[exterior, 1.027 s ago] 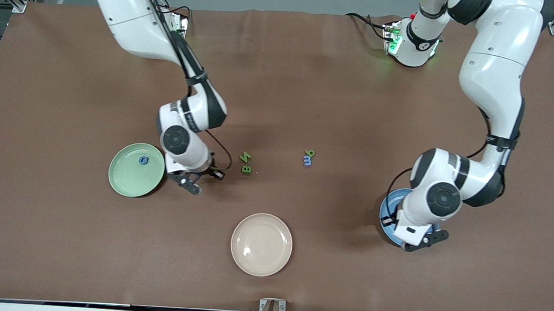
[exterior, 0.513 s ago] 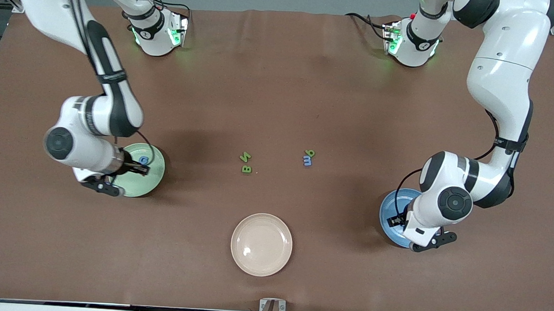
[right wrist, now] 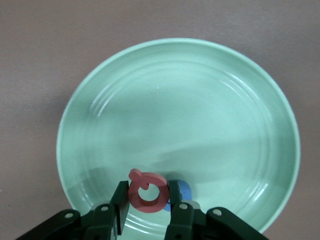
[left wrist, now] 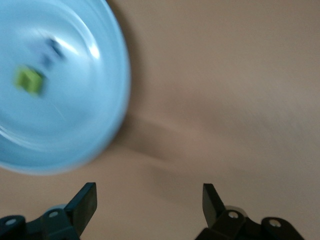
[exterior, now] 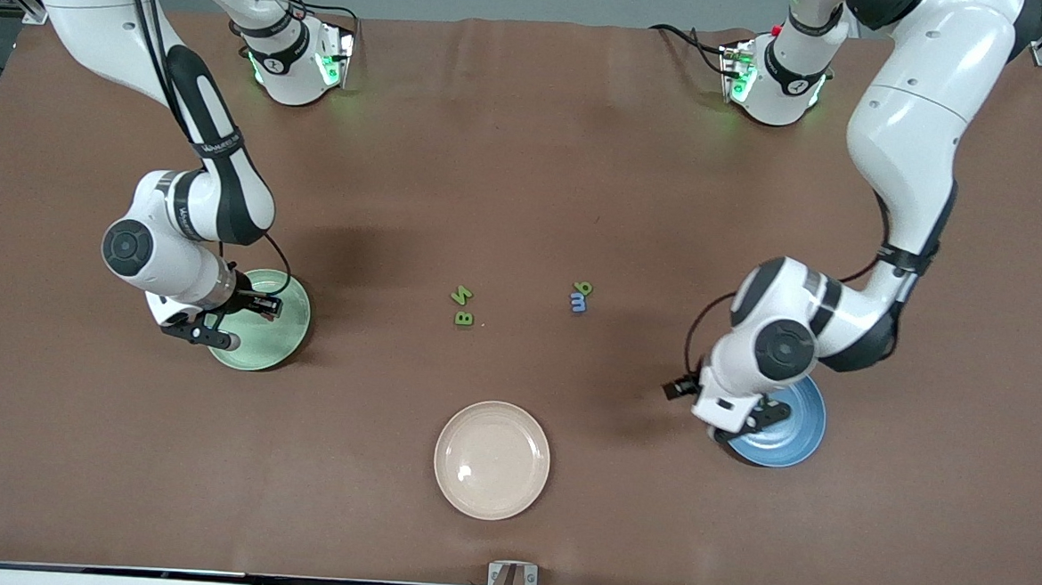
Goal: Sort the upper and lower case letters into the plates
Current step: 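Reach the right gripper to the green B while the left gripper reaches the blue E, then grasp the green B with the right gripper while the left gripper grasps the E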
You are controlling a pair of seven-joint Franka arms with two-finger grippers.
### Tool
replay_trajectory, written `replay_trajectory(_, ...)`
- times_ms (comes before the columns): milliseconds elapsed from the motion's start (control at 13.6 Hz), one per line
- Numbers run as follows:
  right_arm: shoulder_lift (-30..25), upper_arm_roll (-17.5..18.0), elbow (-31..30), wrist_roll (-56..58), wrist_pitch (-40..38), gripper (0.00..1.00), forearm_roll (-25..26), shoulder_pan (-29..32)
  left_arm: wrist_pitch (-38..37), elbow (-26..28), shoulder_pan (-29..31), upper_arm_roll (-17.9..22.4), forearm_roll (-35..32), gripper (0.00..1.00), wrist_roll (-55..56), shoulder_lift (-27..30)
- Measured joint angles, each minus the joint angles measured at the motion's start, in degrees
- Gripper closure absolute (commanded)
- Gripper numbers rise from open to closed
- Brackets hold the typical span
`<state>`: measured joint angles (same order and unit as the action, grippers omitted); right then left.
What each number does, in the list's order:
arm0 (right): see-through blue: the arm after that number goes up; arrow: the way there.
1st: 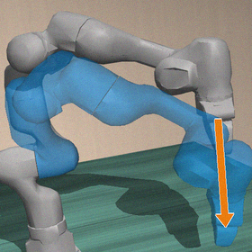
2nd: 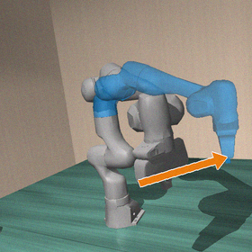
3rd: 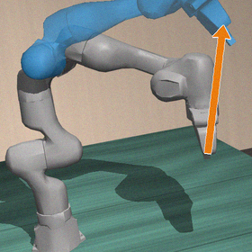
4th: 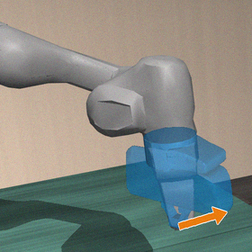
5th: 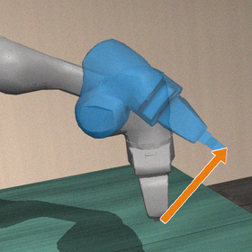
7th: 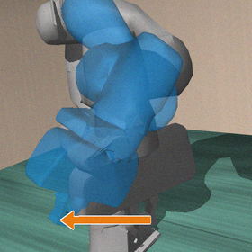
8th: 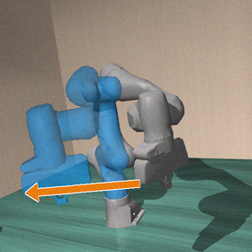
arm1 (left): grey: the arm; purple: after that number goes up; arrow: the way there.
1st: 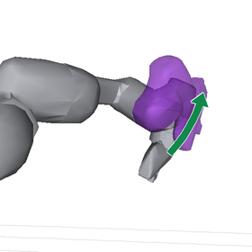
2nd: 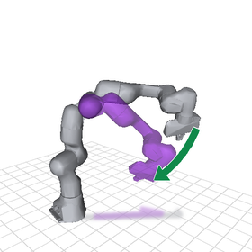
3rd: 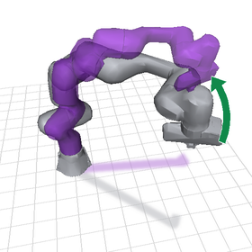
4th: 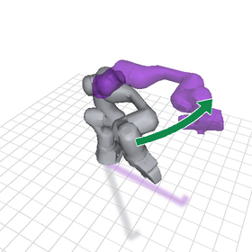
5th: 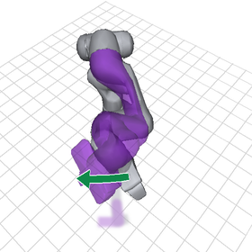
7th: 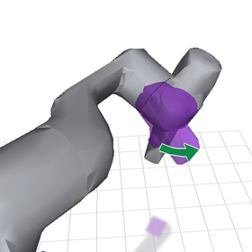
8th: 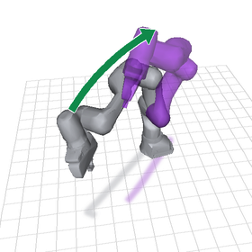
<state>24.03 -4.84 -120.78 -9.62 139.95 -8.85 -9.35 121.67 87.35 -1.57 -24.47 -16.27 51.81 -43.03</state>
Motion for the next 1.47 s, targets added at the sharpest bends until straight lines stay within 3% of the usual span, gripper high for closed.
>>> replay_trajectory(147, 0.90, 0.09, -0.08, -0.08, 1.85, 0.92, -0.07, -0.54, 0.31, 2.43, -0.99, -3.12, -0.28, 0.21, 1.52, 0.54)
replay_trajectory(293, 2.15, 0.11, -0.10, -0.22, 3.18, 0.74, -0.52, -1.10, 2.22, 4.70, -3.17, -4.22, -0.41, 0.22, 3.00, 0.80)
replay_trajectory(440, 2.73, 0.13, -0.09, -0.23, 3.56, 0.00, -1.01, -1.44, 3.72, 6.00, -6.91, -4.33, -2.33, 0.22, 6.70, 0.80)
replay_trajectory(733, 2.66, 0.12, 1.33, -0.28, 2.08, 0.00, -1.06, -1.69, 9.31, 8.34, -12.03, -4.27, -5.78, 0.24, 11.12, 0.77)
replay_trajectory(953, 1.10, 0.16, 8.65, -4.77, -12.10, 0.00, -1.17, -1.98, 11.82, 10.92, -12.17, -4.11, -10.41, 0.34, 11.19, 0.69)
replay_trajectory(1100, -0.29, 0.32, 12.28, -12.85, -17.08, 0.00, -1.25, -4.63, 12.33, 11.69, -12.12, -3.98, -11.29, 0.36, 11.19, 0.56)
replay_trajectory(1467, 2.02, 0.77, 12.70, -38.07, -9.32, 0.00, -1.29, -19.98, 15.23, 12.33, -12.38, -4.00, -11.39, 0.36, 11.19, 0.36)
